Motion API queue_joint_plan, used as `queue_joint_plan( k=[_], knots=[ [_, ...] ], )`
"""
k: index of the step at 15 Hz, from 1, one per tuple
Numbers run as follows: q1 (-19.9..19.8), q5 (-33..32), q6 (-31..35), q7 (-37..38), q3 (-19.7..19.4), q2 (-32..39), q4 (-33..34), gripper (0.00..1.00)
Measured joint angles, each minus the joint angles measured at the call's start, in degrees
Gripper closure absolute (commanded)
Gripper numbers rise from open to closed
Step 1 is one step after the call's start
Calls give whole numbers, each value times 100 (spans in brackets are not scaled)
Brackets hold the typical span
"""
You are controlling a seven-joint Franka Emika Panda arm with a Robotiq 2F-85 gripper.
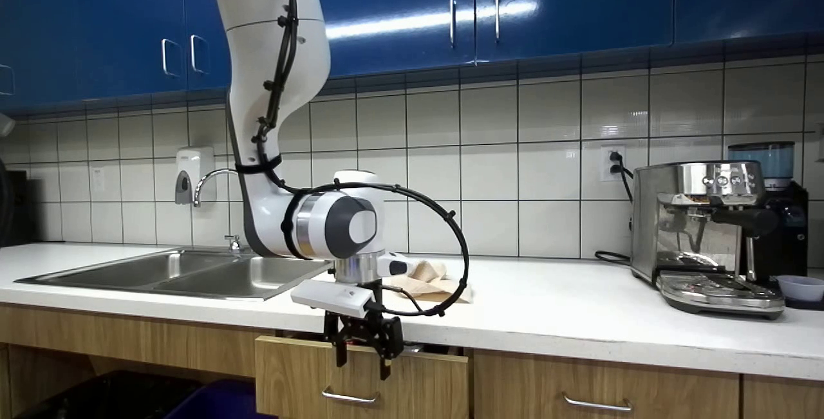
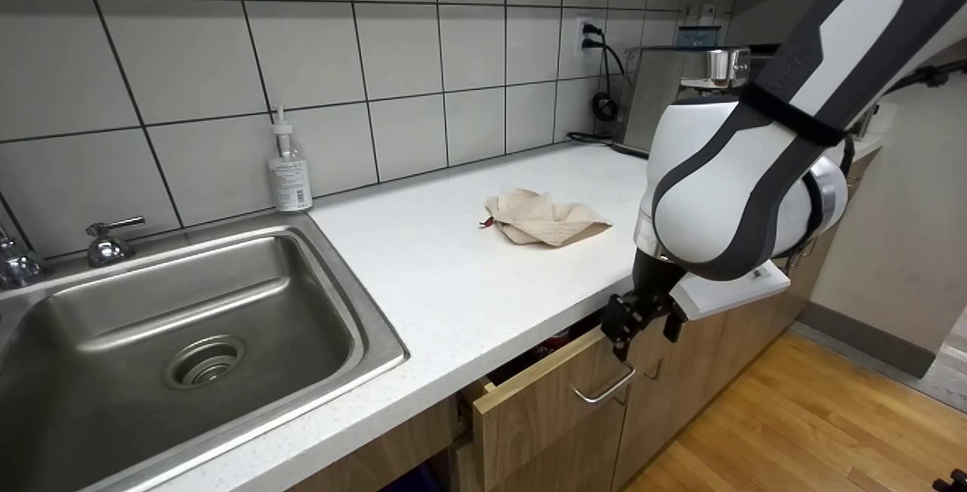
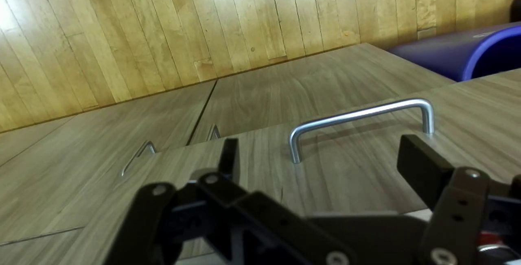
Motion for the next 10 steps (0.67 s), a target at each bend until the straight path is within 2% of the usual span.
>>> queue_joint_plan(
  k=[5,10],
  knots=[
    [-107,117,-101,-89,87,-458,-455,0],
    [-122,116,-592,-200,56,-964,-795,0]
  ],
)
